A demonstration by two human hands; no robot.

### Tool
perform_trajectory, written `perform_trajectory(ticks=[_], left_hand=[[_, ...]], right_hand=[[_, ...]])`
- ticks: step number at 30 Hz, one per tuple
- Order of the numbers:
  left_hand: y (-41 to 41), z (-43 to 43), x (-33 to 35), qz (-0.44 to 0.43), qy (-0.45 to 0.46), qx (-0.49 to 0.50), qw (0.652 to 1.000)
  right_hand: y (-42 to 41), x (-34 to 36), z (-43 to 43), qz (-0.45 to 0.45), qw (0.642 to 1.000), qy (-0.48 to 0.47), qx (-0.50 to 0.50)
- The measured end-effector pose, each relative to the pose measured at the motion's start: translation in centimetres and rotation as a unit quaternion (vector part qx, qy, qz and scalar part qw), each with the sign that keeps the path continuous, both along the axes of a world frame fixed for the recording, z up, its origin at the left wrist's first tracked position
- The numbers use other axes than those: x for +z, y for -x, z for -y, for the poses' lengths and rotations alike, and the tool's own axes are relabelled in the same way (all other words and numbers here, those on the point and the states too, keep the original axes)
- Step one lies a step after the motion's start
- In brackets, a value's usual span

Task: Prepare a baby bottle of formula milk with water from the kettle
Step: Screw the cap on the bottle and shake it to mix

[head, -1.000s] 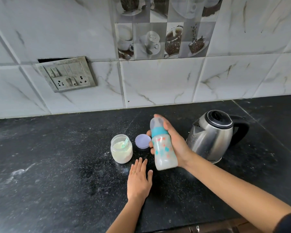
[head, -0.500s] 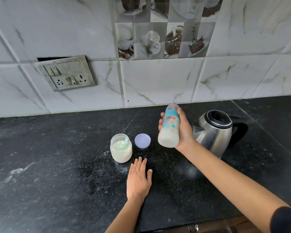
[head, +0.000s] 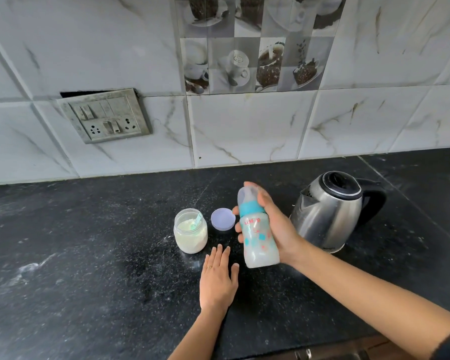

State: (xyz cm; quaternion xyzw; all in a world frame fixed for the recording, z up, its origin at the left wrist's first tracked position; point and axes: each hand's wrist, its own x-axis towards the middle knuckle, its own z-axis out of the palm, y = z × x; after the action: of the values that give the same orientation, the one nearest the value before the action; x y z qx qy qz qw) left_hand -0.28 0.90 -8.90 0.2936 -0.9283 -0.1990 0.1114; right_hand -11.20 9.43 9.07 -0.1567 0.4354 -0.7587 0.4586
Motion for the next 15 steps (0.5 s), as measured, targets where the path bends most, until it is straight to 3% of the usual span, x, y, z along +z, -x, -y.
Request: perform_trajectory(ticks=[5,10,13,15], left_hand=[[0.1,0.0,0.1,0.005,0.002,-0.001,1.000],[0.0,0.0,0.1,0.003,0.001,0.000,1.000],[0.0,-0.1,0.2,0.000,0.001,0.000,1.000],[0.0,-0.1,0.2,0.000,0.002,-0.002,1.000]], right_hand=[[2.3,1.5,1.0,0.134,0.987,0.033,-0.083],[0.1,0.7,0.2,-0.010,1.000,0.017,-0.008],[1.6,1.9,1.1,0.153,0.983,0.057,-0.079],[1.9,1.9,1.2,0.178,0.979,0.056,-0.077]])
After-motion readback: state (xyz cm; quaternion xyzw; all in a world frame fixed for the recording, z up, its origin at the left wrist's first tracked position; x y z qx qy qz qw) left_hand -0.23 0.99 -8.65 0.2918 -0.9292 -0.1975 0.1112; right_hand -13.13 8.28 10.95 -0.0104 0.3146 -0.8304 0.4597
